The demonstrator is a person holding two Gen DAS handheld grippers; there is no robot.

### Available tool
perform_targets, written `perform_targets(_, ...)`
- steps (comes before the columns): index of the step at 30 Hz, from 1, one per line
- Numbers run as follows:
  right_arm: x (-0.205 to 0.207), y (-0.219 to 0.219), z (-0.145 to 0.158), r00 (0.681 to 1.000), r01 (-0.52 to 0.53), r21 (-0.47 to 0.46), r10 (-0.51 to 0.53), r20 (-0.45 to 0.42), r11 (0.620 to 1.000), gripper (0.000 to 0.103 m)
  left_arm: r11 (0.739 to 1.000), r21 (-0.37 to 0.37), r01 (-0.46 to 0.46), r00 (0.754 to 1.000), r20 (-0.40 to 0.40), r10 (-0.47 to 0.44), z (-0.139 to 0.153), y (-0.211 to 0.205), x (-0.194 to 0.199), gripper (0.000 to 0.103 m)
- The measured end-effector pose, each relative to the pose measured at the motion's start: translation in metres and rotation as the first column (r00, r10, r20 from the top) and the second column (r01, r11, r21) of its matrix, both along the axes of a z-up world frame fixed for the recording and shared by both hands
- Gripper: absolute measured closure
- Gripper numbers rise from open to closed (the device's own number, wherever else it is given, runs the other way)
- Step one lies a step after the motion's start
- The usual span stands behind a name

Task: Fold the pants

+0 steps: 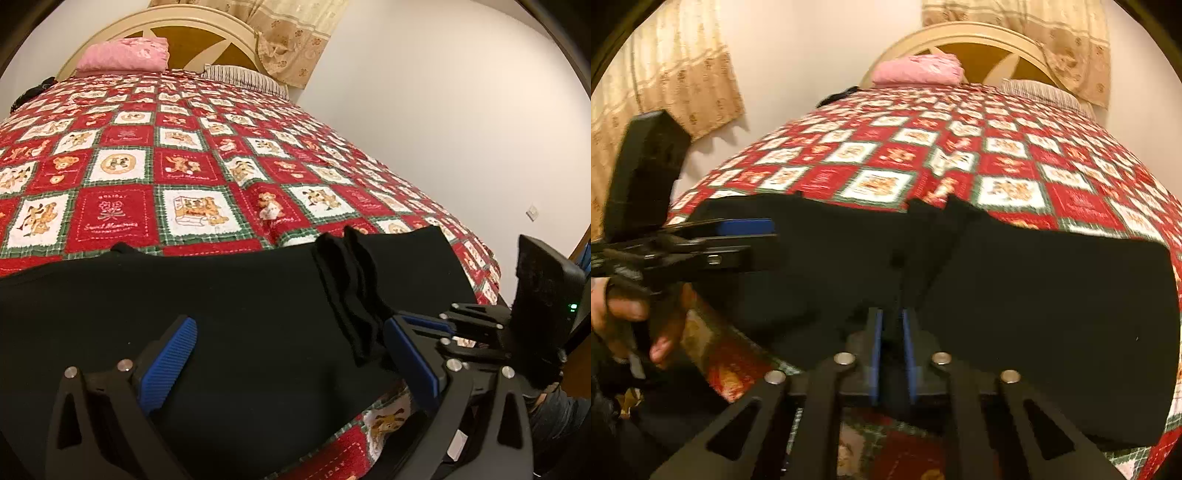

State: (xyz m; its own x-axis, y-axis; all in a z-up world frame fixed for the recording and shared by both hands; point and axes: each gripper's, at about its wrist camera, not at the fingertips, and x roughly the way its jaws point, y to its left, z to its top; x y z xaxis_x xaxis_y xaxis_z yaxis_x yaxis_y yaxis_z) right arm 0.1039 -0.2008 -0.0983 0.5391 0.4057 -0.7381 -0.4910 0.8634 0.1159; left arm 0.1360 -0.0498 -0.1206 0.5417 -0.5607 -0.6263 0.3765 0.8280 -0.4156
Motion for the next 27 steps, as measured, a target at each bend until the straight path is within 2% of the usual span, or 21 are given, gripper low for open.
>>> perform_targets(5,-0.005,0.009,0.010,0.999,-0.039,0.012,0.039,0.033,0.999,0.095,0.999,-0.031,0.020,1.000,-0.016,-0.021,-0.003,-0.007,0.006,0.000)
perform_targets(7,0.002,0.013,-0.003,0.999,-0.035,-0.017,0.035,0.003,0.999,0.095,0.999,-0.037,0.032,0.999,-0.018,-0.033,-0.004,-0.012,0.009,0.000)
perform_targets(10,0.007,0.004,-0.013,0.999,-0.034,0.019,0.034,-0.039,0.999,0.094,0.997,-0.060,0.051,0.998,-0.037,-0.054,-0.006,-0.021,0.017,0.000)
perform_targets(11,0.005,-0.001,-0.010,0.999,-0.035,0.034,0.036,-0.040,0.999,0.084,0.996,-0.070,0.057,0.997,-0.043,-0.060,-0.007,-0.023,0.019,0.000)
perform_targets(12,0.003,-0.004,-0.008,0.998,-0.039,0.040,0.041,-0.040,0.998,0.065,0.995,-0.079,0.064,0.997,-0.049,-0.068,-0.007,-0.028,0.022,0.000)
perform_targets(13,-0.001,-0.010,-0.005,0.998,-0.050,0.048,0.052,-0.032,0.998,0.057,0.994,-0.082,0.070,0.996,-0.050,-0.074,-0.007,-0.031,0.024,0.000)
perform_targets(14,-0.006,-0.015,-0.002,0.998,-0.057,0.059,0.058,-0.018,0.997,0.052,0.993,-0.088,0.084,0.995,-0.050,-0.089,-0.007,-0.038,0.027,0.000)
perform_targets(17,-0.018,-0.039,0.007,0.998,-0.050,0.102,0.047,0.032,0.994,0.052,0.989,-0.098,0.112,0.991,-0.062,-0.118,-0.008,-0.057,0.033,0.002)
perform_targets(21,-0.027,-0.072,0.016,0.996,0.010,0.196,-0.028,0.084,0.980,0.052,0.987,-0.104,0.121,0.986,-0.100,-0.132,-0.014,-0.074,0.040,0.014)
perform_targets(25,-0.030,-0.091,0.020,0.989,0.048,0.274,-0.084,0.124,0.961,0.051,0.991,-0.071,0.109,0.989,-0.095,-0.116,-0.014,-0.085,0.041,0.026)
perform_targets(26,-0.030,-0.093,0.021,0.988,0.048,0.281,-0.088,0.130,0.958,0.050,0.992,-0.066,0.109,0.989,-0.091,-0.114,-0.014,-0.087,0.041,0.036)
perform_targets(27,-0.032,-0.095,0.022,0.985,0.050,0.293,-0.095,0.142,0.955,0.048,0.992,-0.056,0.110,0.989,-0.089,-0.114,-0.013,-0.088,0.042,0.060)
